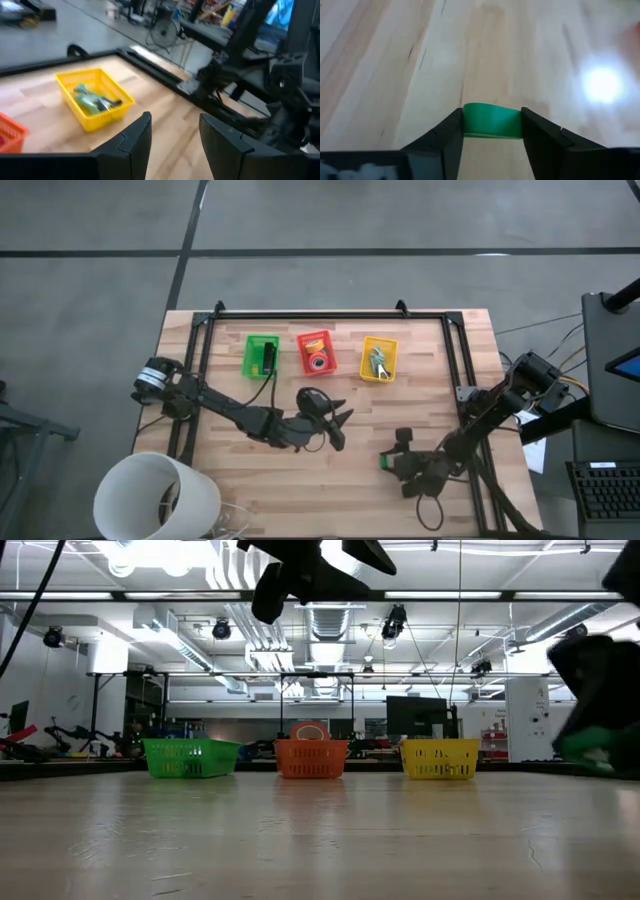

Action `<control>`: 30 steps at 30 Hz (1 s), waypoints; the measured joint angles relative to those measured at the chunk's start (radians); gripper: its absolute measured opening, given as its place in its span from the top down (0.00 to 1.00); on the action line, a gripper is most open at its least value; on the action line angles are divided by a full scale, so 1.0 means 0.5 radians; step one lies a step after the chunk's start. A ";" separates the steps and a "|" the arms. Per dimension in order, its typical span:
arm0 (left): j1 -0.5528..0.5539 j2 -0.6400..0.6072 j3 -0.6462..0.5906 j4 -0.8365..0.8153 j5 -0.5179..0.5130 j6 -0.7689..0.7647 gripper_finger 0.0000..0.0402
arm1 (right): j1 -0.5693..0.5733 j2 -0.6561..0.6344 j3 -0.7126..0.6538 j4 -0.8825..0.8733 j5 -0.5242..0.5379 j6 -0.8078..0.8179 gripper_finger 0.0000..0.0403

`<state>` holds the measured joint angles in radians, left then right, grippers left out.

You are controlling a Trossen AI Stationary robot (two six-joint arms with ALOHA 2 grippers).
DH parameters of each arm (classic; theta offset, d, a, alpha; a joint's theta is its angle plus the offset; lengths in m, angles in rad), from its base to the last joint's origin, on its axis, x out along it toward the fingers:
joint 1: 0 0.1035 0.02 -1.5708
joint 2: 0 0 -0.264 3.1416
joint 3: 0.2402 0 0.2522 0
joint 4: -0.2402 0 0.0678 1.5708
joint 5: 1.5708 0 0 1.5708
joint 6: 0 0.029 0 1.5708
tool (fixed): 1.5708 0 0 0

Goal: Pick and place Stapler, Stapler remover, tape
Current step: Put the green stapler into the green bin

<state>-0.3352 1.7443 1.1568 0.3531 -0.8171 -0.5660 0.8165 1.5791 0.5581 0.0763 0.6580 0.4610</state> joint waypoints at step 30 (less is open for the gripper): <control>-0.143 0.241 -0.003 0.313 0.448 -0.571 0.58 | -0.060 -0.004 0.571 -0.070 0.995 -1.344 0.56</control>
<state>-0.4066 1.8649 1.1553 0.5095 -0.5934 -0.8513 0.7866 1.5772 0.8436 0.0414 1.1553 -0.2109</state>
